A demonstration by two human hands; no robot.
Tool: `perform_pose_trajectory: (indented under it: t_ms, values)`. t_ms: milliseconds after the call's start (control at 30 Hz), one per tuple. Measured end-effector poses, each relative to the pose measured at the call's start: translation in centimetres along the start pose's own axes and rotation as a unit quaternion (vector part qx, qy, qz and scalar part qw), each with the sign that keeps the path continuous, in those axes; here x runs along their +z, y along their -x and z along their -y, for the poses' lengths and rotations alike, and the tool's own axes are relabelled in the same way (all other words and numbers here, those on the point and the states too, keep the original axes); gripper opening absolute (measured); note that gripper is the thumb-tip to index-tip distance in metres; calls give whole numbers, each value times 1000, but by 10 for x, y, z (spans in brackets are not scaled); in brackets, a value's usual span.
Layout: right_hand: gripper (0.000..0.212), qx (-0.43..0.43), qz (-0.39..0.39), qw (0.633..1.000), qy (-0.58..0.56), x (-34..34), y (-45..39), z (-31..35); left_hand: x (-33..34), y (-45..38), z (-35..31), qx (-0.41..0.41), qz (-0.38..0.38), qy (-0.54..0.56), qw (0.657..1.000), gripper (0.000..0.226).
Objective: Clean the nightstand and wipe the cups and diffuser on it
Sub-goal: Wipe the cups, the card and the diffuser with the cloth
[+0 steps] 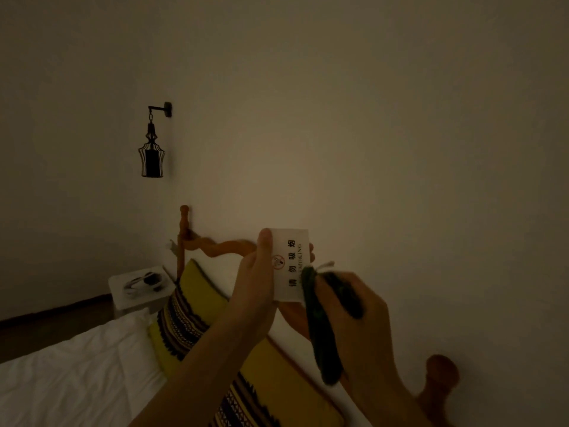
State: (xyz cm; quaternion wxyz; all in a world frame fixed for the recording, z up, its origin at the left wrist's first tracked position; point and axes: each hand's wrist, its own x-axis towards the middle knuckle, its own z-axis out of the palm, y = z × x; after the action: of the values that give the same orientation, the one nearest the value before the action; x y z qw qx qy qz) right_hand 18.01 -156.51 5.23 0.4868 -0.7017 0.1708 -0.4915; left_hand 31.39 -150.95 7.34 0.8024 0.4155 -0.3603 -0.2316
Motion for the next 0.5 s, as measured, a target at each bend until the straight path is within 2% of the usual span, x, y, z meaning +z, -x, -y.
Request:
perform_pose_trajectory:
  t_ms: [100, 233, 367, 500]
  values:
    - [19, -7, -19, 1000, 10, 2, 12, -4, -4, 2, 1, -31, -9, -3, 999, 58]
    - [10, 2, -57, 998, -40, -5, -11, 18, 0, 14, 11, -82, 42, -20, 996, 51]
    - [19, 17, -62, 994, -87, -9, -28, 38, 12, 19, 9, -77, 70, -27, 994, 36]
    - [13, 23, -19, 998, -51, -4, -3, 18, 1, 8, -5, -50, 36, -21, 998, 31]
